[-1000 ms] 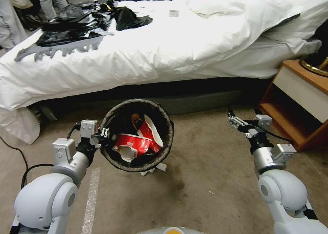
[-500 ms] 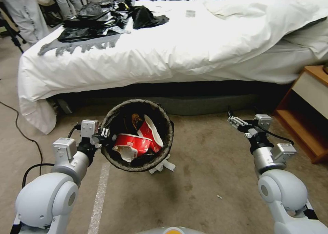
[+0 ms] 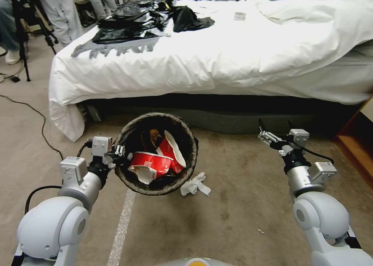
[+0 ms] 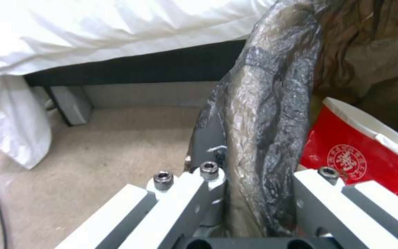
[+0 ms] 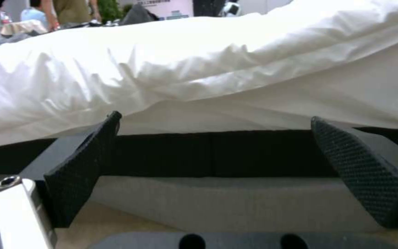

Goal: Pick up the trash bin, then pick up the garbage from the floor and place it into the trash bin.

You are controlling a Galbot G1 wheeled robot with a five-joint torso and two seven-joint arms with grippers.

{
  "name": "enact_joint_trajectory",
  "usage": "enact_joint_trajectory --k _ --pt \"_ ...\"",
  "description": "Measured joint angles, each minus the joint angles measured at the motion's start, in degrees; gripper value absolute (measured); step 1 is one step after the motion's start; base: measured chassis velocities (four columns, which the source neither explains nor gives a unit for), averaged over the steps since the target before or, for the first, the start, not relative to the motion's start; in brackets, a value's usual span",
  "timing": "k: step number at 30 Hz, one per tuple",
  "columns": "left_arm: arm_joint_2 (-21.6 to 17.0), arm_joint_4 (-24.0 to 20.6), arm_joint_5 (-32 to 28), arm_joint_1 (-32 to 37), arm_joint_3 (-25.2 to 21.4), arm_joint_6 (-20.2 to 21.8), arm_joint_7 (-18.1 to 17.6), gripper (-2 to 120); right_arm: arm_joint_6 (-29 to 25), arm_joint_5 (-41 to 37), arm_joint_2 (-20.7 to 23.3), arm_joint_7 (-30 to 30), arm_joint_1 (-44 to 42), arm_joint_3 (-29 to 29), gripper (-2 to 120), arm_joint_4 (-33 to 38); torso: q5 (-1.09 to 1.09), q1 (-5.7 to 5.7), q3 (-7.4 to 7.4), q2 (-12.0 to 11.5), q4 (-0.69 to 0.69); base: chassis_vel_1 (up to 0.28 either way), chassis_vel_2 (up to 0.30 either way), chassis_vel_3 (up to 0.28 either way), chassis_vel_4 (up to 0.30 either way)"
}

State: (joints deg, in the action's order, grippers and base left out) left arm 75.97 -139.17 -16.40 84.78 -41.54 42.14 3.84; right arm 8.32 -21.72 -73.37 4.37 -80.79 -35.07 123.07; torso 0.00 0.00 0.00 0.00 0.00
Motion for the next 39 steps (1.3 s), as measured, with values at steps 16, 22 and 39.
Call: enact_joint_trajectory --k 16,22,39 --pt "-0.3 -0.3 -0.4 -0.1 -0.4 0.0 0.0 1 -0.1 0.1 -0.1 0.0 -0.2 0.6 100 -0.5 -0.01 0.0 0.0 0.0 -0.01 0.047 0.049 0.048 0.048" --pt "-0.3 -0.5 -0.5 0.2 -0.7 0.0 0.0 1 -0.1 0.3 -0.1 -0.1 0.3 1.6 100 -1.0 0.0 0.0 0.0 0.0 0.01 0.047 0.06 0.054 0.044" --pt "0.1 -0.3 -0.4 -0.1 -0.1 0.0 0.0 1 1.0 0.4 -0.2 0.0 0.0 2.4 100 -0.3 0.0 0.0 0.0 0.0 0.0 0.049 0.04 0.054 0.049"
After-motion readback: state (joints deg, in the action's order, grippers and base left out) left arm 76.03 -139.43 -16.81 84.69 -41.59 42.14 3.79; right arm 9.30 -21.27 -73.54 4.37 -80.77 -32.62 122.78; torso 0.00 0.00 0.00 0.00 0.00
